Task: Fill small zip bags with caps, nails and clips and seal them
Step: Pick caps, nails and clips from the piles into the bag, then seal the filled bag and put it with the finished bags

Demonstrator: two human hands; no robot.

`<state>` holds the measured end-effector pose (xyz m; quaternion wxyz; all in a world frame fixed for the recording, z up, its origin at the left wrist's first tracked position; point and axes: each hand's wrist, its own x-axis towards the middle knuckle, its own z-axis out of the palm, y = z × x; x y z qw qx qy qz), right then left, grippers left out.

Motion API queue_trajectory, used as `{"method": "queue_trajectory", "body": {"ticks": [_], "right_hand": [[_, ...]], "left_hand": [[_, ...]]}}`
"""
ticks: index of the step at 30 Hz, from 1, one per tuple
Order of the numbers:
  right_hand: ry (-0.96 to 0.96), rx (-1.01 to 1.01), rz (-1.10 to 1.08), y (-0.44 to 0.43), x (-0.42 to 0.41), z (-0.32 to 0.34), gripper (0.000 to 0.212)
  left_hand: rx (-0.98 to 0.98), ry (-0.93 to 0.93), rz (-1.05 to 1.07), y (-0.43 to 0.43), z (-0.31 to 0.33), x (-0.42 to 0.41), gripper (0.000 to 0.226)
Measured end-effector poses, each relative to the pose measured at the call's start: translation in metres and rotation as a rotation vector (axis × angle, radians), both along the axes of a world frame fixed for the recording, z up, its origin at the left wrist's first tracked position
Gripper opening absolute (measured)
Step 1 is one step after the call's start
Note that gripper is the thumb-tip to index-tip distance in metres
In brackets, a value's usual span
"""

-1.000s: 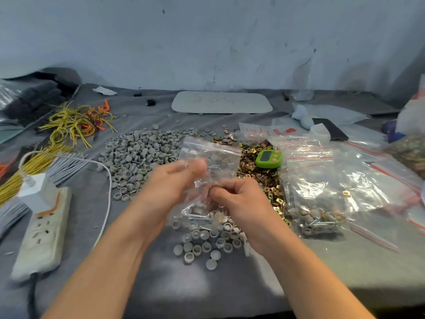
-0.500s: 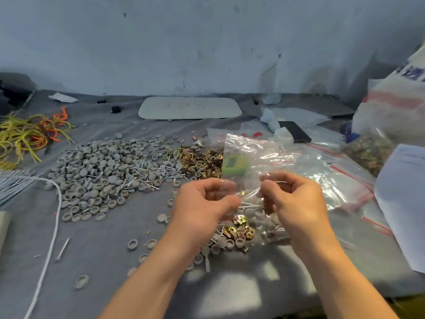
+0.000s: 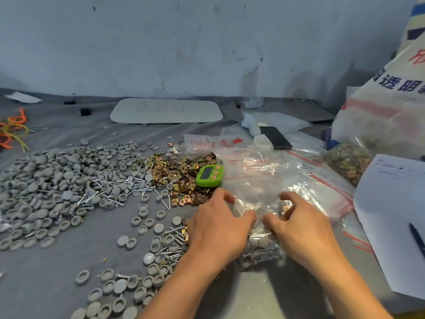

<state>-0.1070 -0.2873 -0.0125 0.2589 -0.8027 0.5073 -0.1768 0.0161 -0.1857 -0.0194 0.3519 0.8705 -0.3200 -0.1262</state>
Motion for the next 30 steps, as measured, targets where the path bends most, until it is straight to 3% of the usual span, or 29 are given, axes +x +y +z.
{"method": "queue_trajectory", "body": {"ticks": [7,10,13,16,19,22,26,30], "right_hand": [[-0.196,0.038,-0.042,-0.006,-0.003,0.000,0.055],[-0.256,-0.002,-0.092,-0.020,-0.006,0.004,0.046],[-0.176,-0.035,-0.099,-0.033,-0.004,0.003,0.044],[-0.095,-0.045,-0.063,-0.036,0.006,-0.004,0.048],[-0.052,-0.033,-0.054,-0.043,0.009,-0.009,0.046],[-0.003,-0.033,-0.091,-0.054,0.003,-0.011,0.045],[0.118,-0.041,-0.045,-0.053,0.001,-0.011,0.047],[0.035,-0.023,-0.038,-0.050,-0.004,-0.012,0.028]], "left_hand": [[-0.265,-0.004,0.191,-0.014,-0.007,0.049,0.028],[-0.065,-0.104,0.130,-0.023,-0.009,0.079,0.066],[0.072,-0.156,-0.033,-0.039,-0.001,0.094,0.091],[0.097,-0.061,-0.107,-0.050,0.004,0.107,0.098],[-0.027,-0.006,-0.060,-0.054,0.005,0.109,0.106],[-0.120,0.058,-0.163,-0.054,0.002,0.107,0.110],[0.079,-0.081,-0.413,-0.028,0.009,0.108,0.115],[0.135,-0.046,-0.455,-0.002,0.011,0.106,0.130]]}}
